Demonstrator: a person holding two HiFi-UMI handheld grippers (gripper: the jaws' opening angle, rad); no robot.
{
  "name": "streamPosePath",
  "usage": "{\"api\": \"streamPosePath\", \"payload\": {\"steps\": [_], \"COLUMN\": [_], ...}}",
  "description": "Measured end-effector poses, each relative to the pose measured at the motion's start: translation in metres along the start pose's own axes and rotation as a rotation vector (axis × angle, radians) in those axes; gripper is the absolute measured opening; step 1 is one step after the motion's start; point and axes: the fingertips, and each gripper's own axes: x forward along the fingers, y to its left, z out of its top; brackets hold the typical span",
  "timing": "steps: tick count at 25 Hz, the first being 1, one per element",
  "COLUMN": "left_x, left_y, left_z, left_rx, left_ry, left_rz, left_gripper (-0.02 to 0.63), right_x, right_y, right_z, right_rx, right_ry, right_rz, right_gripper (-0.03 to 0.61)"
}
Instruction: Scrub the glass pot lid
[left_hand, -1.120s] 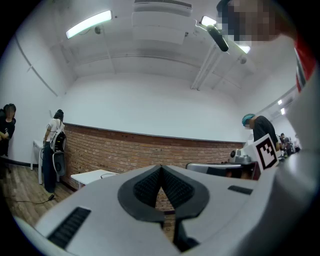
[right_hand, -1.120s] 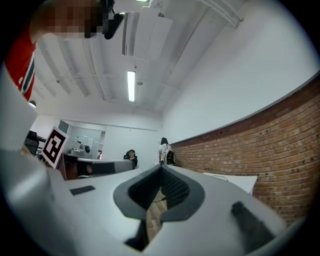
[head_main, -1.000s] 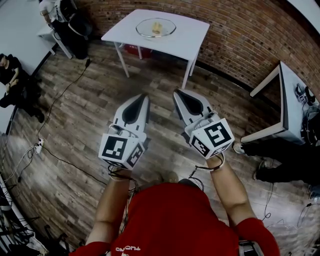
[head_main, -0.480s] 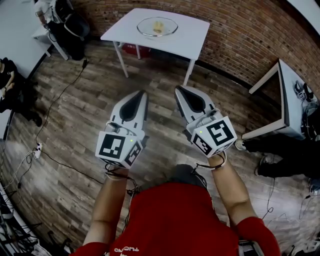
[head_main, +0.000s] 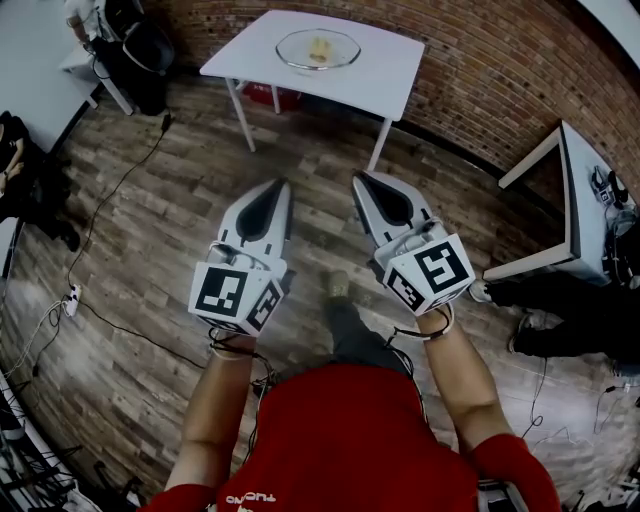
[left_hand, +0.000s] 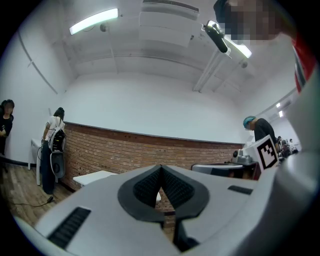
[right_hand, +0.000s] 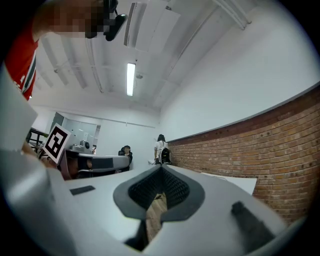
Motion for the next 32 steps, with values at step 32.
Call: {"api": "streamPosePath", "payload": {"steps": [32], "left_x": [0.3], "left_y": [0.153], "left_z": [-0.007], "left_rx": [0.032], "left_ry": [0.001], "left_rz": [0.105], "left_gripper": [0.017], "right_x": [0.234], "right_y": [-0.261], "right_z": [-0.01], "right_rx": [-0.027], "right_ry": [-0.023], "right_rz": [0.061], "right_gripper": [0.029]}}
